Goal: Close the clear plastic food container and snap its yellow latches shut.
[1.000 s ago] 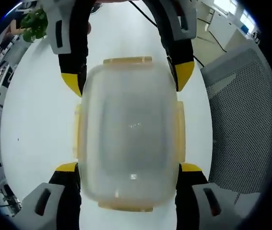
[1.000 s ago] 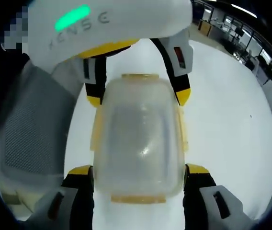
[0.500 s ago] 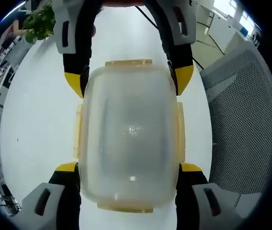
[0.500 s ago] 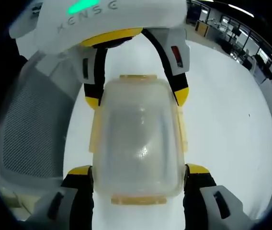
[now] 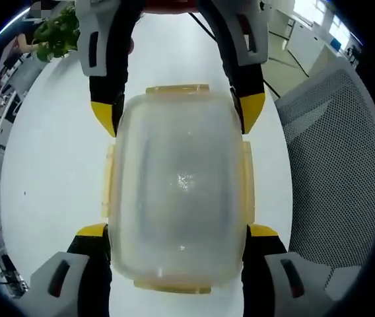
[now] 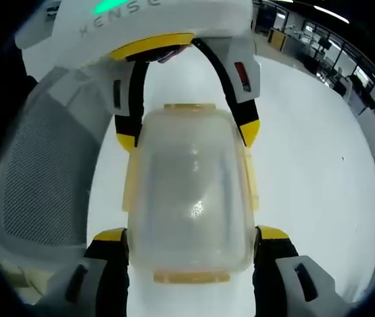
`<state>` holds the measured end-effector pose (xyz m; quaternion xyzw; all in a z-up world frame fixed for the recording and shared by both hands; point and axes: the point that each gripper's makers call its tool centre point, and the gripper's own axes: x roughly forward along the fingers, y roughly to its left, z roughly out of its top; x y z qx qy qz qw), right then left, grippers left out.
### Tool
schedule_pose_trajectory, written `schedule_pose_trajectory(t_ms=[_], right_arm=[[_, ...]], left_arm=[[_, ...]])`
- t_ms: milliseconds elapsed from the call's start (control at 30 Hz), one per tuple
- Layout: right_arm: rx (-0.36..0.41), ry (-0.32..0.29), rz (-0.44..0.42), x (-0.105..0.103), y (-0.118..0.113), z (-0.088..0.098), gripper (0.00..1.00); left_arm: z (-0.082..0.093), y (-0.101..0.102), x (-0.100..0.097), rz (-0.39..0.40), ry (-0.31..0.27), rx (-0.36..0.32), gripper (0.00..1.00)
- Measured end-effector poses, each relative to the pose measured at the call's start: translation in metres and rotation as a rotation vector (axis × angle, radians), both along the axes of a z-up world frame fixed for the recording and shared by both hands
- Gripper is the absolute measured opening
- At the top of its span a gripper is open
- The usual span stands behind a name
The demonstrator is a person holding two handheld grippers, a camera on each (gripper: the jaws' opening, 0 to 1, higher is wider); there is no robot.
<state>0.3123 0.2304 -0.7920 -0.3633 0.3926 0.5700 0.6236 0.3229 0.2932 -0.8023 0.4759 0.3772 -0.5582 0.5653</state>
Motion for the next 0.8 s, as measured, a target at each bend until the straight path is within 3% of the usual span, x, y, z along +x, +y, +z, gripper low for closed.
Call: schedule_pose_trajectory(t_ms=[233,800], right_arm=[[0.008,-0.004,-0.008,0.000,0.015,-0.001,0.77],[-0.011,-0.001,0.002,0.004,0.038,-0.002,0.78]], left_arm=[[-0.001,0.015,0.000,-0.010,-0.004,0.026,0.82],[0.000,0.037,0.004,0.003,0.005,-0.024,0.82]])
